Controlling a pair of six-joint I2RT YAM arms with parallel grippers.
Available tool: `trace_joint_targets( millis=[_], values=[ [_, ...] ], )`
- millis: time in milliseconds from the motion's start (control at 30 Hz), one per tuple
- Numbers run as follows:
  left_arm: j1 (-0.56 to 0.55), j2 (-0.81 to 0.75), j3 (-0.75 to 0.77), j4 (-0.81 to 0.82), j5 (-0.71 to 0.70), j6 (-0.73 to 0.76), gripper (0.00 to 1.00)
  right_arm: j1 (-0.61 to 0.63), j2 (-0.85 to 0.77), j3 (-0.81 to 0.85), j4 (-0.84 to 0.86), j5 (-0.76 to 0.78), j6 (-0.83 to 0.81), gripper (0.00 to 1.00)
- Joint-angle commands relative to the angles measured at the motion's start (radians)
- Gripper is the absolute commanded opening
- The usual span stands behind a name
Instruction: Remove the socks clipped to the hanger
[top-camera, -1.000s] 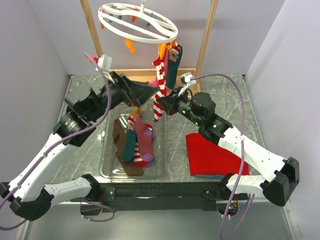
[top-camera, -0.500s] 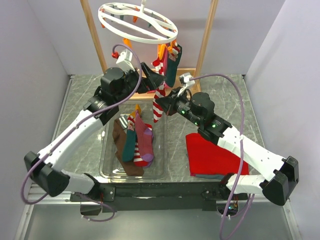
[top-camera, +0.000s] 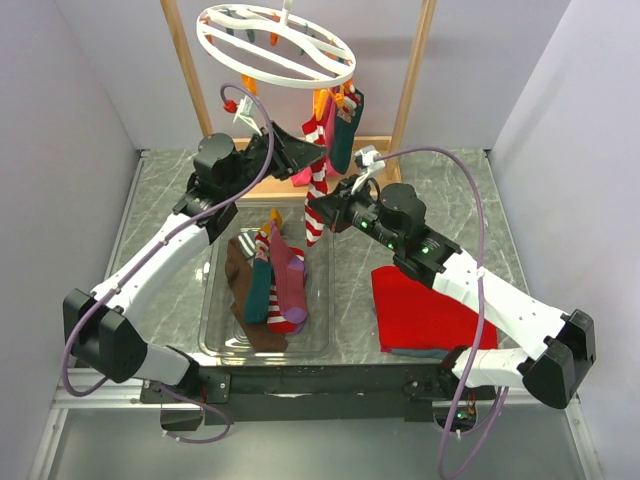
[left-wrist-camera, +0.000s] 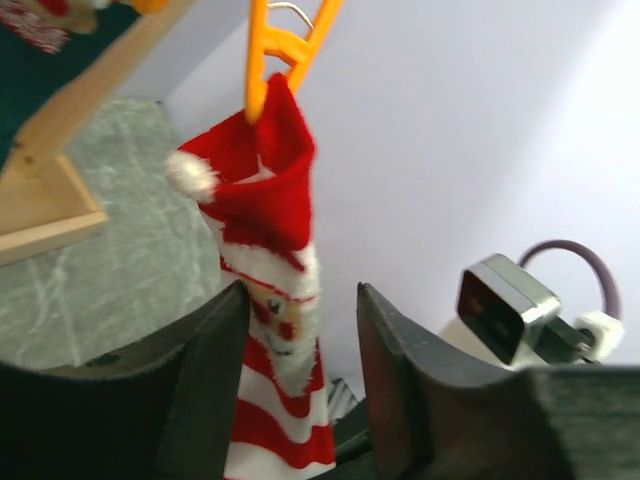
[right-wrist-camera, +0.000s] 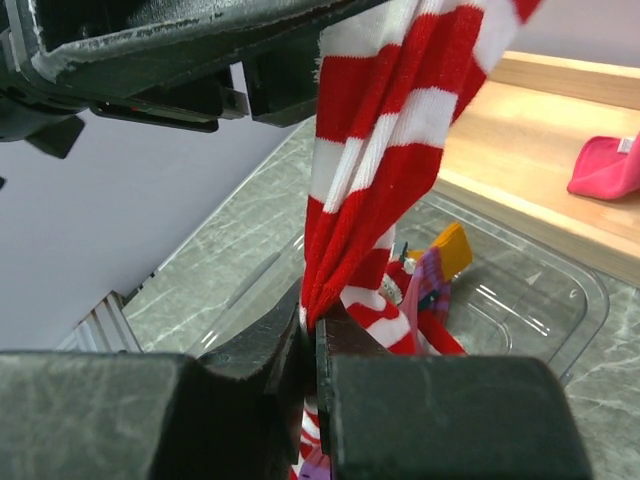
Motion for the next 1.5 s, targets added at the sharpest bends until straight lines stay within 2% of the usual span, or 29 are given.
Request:
trace_joint_targets(
  millis=[0,67,100,200,233,333,600,733,800,933,967,1100,1233,1467],
  values=[
    [0.000,0.019,-0.018,0.158,0.118,-0.067,0.45,0.019,0.005,0.044,-0.038,-0.058,-0.010,0.12],
    [-0.001,0.026,-0.019,0.147,0.119,-0.062,0.40,0.019,0.003,0.047,-0.041,-0.062,-0.007,0.15],
    [-0.001,0.026,-0.019,0.133,0.115,-0.059,0.32,0.018,0.002,0.047,-0.044,-0.064,-0.006,0.17],
    [-0.001,0.029,-0.007,0.101,0.103,-0.028,0.19,0.018,0.003,0.070,-0.079,-0.065,-0.009,0.28],
    [-0.001,0.027,-0.004,0.092,0.100,-0.022,0.15,0.019,0.002,0.073,-0.096,-0.064,-0.010,0.35],
    [-0.001,0.020,0.005,0.066,0.091,0.004,0.01,0.018,-0.015,0.072,-0.137,-0.044,-0.018,0.42],
    [0.000,-0.003,0.021,-0.006,0.079,0.061,0.01,-0.020,-0.081,0.128,-0.306,0.093,-0.081,0.63],
    [0.000,-0.010,0.027,-0.026,0.092,0.064,0.01,-0.143,-0.118,0.142,-0.294,0.007,-0.084,0.70],
    [0.002,-0.010,0.028,-0.026,0.108,0.056,0.02,-0.206,-0.120,0.154,-0.265,-0.125,-0.067,0.73],
    [0.002,-0.010,0.030,-0.026,0.131,0.038,0.02,-0.368,-0.055,0.205,-0.118,-0.350,-0.026,0.77],
    [0.002,-0.011,0.031,-0.026,0.135,0.036,0.02,-0.396,-0.035,0.219,-0.099,-0.477,0.008,0.78],
    [0.002,-0.017,0.039,-0.037,0.152,0.025,0.02,-0.487,0.090,0.288,0.187,-0.748,0.172,0.85],
    [0.002,-0.026,0.036,-0.029,0.180,0.010,0.02,-0.528,0.270,0.389,0.474,-0.903,0.353,0.85],
    [0.003,-0.037,0.027,-0.017,0.214,-0.001,0.02,-0.545,0.512,0.582,0.803,-1.030,0.667,0.87]
  ],
)
